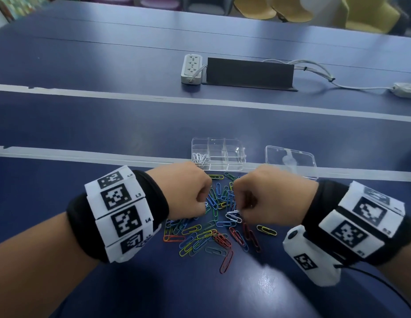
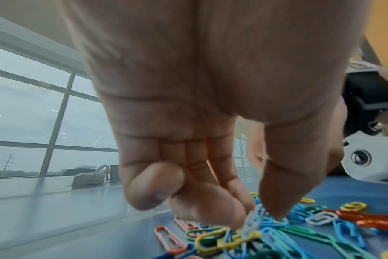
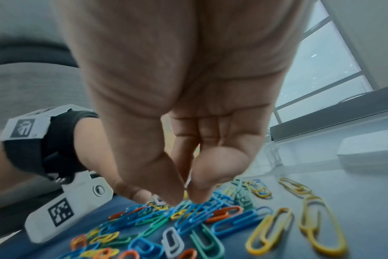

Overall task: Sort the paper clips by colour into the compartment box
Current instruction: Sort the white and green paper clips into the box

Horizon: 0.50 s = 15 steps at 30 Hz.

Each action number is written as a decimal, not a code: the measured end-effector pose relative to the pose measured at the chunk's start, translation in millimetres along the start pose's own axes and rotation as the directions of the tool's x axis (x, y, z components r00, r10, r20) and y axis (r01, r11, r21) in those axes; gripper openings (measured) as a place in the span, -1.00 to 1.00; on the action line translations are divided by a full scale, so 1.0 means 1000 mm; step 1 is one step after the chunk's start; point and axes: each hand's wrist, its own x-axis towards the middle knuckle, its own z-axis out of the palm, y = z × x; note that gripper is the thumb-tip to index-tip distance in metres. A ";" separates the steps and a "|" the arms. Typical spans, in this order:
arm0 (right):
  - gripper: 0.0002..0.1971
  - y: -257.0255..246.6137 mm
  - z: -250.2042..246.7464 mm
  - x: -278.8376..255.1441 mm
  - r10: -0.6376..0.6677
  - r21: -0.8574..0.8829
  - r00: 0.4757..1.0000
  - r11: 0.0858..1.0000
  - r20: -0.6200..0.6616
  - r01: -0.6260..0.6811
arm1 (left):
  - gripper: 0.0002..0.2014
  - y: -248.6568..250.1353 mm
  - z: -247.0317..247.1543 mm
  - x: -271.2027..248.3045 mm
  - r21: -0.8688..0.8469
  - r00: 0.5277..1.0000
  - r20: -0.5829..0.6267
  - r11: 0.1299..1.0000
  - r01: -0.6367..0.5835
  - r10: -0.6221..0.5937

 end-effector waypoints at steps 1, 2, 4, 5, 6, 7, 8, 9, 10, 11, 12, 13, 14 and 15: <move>-0.92 0.001 -0.001 -0.001 0.005 -0.003 1.000 1.000 -0.010 -0.005 | -0.93 -0.001 0.000 0.000 -0.010 1.000 -0.008 1.000 0.001 -0.001; -0.87 0.002 0.000 -0.001 0.004 -0.005 1.000 1.000 -0.006 -0.004 | -0.92 -0.002 -0.001 0.000 -0.021 1.000 -0.013 1.000 0.001 -0.001; -0.72 0.001 0.004 0.000 -0.004 -0.003 1.000 1.000 0.028 0.004 | -0.89 -0.004 -0.001 0.000 -0.059 1.000 -0.012 0.998 0.008 -0.008; -0.67 0.001 0.006 0.000 -0.013 -0.008 0.999 1.000 0.038 0.013 | -0.89 -0.004 -0.002 0.000 -0.083 1.000 -0.011 0.996 0.012 -0.013; -0.64 0.001 0.009 0.001 -0.023 -0.016 0.999 1.000 0.038 0.024 | -0.89 -0.005 -0.002 0.000 -0.108 1.000 -0.014 0.994 0.016 -0.018; -0.64 0.000 0.011 0.001 -0.028 -0.020 0.999 0.999 0.034 0.029 | -0.89 -0.007 -0.003 -0.001 -0.135 0.999 -0.023 0.991 0.021 -0.024; -0.64 0.000 0.013 0.001 -0.030 -0.020 0.999 0.999 0.032 0.031 | -0.89 -0.008 -0.004 -0.001 -0.159 0.999 -0.034 0.987 0.025 -0.031; -0.66 -0.001 0.015 0.002 -0.030 -0.021 0.999 0.999 0.035 0.030 | -0.89 -0.010 -0.006 0.000 -0.179 0.998 -0.046 0.983 0.026 -0.035; -0.68 -0.002 0.016 0.002 -0.029 -0.027 0.999 0.999 0.041 0.030 | -0.89 -0.013 -0.007 0.000 -0.195 0.998 -0.059 0.981 0.026 -0.038; -0.72 -0.004 0.017 0.002 -0.031 -0.037 0.998 0.999 0.048 0.032 | -0.89 -0.016 -0.009 0.000 -0.207 0.996 -0.074 0.978 0.026 -0.043; -0.76 -0.005 0.018 0.002 -0.036 -0.048 0.998 0.998 0.053 0.039 | -0.89 -0.019 -0.012 0.001 -0.220 0.995 -0.092 0.975 0.027 -0.048; -0.79 -0.006 0.018 0.003 -0.041 -0.063 0.998 0.997 0.055 0.044 | -0.88 -0.022 -0.014 0.001 -0.234 0.993 -0.109 0.972 0.029 -0.055; -0.81 -0.007 0.019 0.003 -0.040 -0.078 0.998 0.996 0.055 0.044 | -0.88 -0.025 -0.017 0.001 -0.249 0.990 -0.124 0.968 0.031 -0.064; -0.82 -0.008 0.019 0.003 -0.034 -0.093 0.998 0.995 0.053 0.039 | -0.89 -0.027 -0.019 0.001 -0.261 0.988 -0.138 0.965 0.034 -0.072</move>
